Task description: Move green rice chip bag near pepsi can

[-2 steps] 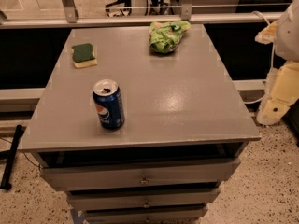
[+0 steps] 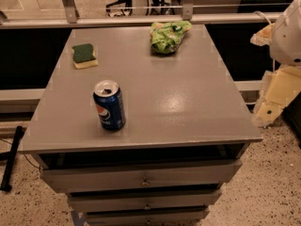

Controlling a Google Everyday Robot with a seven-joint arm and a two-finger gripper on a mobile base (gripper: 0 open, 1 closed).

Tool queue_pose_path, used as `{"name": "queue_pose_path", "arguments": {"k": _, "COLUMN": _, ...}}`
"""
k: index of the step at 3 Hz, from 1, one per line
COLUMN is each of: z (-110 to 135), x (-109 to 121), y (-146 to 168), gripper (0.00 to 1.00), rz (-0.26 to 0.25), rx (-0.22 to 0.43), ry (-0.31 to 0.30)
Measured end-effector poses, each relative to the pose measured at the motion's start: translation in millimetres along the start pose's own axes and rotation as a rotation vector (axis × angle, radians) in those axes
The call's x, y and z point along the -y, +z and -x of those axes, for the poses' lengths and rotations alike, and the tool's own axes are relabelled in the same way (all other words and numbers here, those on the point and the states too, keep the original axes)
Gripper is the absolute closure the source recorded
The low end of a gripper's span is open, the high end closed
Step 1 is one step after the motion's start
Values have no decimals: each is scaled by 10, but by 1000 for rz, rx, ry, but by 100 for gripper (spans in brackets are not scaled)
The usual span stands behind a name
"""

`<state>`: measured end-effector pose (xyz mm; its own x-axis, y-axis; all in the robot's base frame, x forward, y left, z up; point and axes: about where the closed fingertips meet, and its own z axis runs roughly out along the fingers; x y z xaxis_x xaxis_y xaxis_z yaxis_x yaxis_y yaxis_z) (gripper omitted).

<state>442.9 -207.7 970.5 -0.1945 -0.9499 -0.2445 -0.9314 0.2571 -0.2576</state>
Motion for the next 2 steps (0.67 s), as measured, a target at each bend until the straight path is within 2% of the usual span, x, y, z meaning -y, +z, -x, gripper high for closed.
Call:
{"name": "queue_pose_path", "arguments": {"k": 1, "z": 163, "x": 217, "y": 303, "gripper": 0, "rz": -6, "rx": 101, "ry": 12}}
{"name": "queue_pose_path", "arguments": {"k": 2, "z": 411, "x": 601, "y": 607, "gripper": 0, "rz": -16, "rx": 227, "ry": 39}}
